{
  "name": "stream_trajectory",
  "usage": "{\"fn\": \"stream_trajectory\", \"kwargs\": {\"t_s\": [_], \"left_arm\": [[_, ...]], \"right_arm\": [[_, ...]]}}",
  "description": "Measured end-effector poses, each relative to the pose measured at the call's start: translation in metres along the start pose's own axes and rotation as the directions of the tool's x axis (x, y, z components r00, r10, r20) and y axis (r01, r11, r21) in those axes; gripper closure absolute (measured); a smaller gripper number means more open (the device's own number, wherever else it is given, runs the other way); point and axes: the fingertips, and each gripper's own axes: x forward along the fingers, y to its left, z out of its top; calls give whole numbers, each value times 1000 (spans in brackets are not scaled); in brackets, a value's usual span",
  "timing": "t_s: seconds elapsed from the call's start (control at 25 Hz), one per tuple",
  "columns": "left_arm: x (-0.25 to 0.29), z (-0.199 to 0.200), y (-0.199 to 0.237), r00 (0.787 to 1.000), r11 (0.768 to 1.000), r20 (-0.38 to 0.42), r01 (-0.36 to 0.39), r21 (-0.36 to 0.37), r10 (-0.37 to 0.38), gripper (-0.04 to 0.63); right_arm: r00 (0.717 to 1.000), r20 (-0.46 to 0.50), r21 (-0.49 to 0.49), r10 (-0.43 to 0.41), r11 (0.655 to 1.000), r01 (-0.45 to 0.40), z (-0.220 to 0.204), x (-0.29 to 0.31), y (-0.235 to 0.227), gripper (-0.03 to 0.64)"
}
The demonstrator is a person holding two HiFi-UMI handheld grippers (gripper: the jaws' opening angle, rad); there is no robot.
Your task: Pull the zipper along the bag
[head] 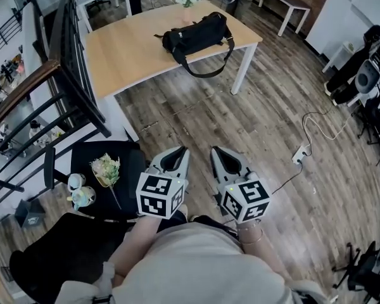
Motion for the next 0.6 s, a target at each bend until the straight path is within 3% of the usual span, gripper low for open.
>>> {"fn": "stream_trajectory", "kwargs": {"t_s": [0.32,0.4,0.6], "left_arm": [[1,15,34,1000,1000,30,-4,8,3,560],[3,16,41,1000,1000,28,2,5,-3,560],[10,11,50,1000,1000,5,20,-12,-19,558]], "right_arm": [[1000,18,42,-10,999,9,2,24,3,618],[1000,21,49,-12,999,11,3,29,5,552],[1000,-7,63,-26,998,26,-5,38,4,546]]}}
